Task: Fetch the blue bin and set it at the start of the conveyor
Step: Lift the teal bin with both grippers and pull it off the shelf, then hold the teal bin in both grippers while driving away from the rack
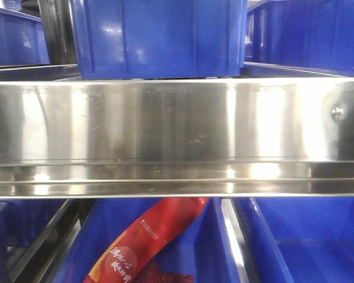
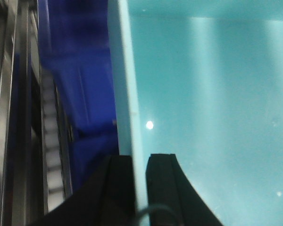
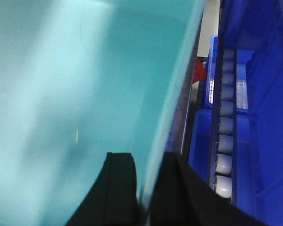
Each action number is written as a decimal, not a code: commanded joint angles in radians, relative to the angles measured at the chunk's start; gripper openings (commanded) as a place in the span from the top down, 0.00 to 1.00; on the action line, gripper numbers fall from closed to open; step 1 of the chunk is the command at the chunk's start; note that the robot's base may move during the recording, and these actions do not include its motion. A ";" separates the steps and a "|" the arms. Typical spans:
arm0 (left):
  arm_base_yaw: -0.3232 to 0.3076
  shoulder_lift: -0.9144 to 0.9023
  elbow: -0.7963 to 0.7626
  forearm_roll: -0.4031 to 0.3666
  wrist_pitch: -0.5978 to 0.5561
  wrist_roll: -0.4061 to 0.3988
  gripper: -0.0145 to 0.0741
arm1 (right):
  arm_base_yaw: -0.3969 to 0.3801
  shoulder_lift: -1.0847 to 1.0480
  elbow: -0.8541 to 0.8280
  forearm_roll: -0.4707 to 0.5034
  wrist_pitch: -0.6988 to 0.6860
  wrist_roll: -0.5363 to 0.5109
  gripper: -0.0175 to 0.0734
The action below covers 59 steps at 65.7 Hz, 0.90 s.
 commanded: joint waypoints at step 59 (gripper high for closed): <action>-0.001 -0.014 -0.014 0.000 -0.424 0.011 0.96 | -0.005 -0.013 -0.009 -0.026 -0.034 -0.032 0.97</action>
